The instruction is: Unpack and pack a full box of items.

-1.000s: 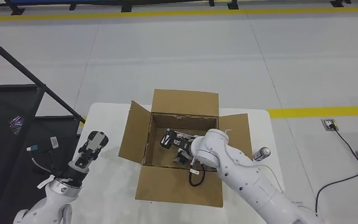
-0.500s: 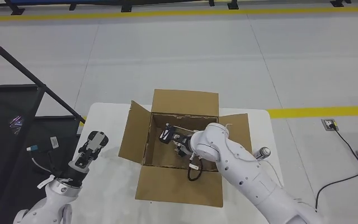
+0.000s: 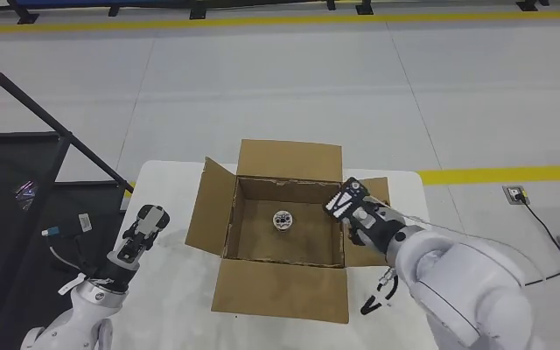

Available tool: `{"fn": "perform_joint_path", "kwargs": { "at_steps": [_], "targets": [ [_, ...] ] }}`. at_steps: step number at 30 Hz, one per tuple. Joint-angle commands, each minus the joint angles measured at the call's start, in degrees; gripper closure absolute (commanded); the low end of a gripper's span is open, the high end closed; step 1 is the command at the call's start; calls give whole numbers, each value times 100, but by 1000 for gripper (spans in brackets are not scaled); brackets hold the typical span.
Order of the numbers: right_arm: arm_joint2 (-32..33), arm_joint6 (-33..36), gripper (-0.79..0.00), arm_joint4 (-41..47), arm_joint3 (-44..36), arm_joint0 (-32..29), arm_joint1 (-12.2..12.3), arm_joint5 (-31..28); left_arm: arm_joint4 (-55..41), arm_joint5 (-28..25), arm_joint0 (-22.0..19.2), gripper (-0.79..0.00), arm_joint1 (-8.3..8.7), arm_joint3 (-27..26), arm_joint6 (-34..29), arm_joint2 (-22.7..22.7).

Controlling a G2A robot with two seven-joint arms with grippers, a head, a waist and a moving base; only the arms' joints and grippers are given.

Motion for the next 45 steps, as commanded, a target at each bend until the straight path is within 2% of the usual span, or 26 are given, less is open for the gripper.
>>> {"fn": "perform_joint_path", "kwargs": {
  "at_steps": [1,8,12,15,20,26,37,40,41,42,45],
  "targets": [
    [341,66,0,-58,-259,-272,34,99,0,0,0,-785,0,0,0,0],
    [1857,-257,0,316,-505,-1451,139,266,0,0,0,-785,0,0,0,0],
    [2680,-587,0,613,-292,-2161,176,269,0,0,0,-785,0,0,0,0],
    [3047,-880,0,862,20,-2535,195,186,0,0,0,-785,0,0,0,0],
    [3068,-1445,0,850,810,-2725,234,-82,0,0,0,-785,0,0,0,0],
    [2836,-2005,0,689,1851,-2549,269,-129,0,0,0,-785,0,0,0,0],
    [2357,-1966,0,371,2929,-1997,332,-6,0,0,0,-785,0,0,0,0],
    [2325,-1997,-557,406,3018,-1959,349,-18,0,0,0,-785,0,0,0,0],
    [2318,-1999,-693,411,3030,-1951,356,-28,0,0,0,-785,0,0,0,0],
    [2313,-2007,-785,422,3036,-1945,362,-36,0,0,0,-785,0,0,0,0],
    [2315,-1988,-785,447,2953,-1944,384,-54,0,0,0,-785,0,0,0,0]
  ]
}}
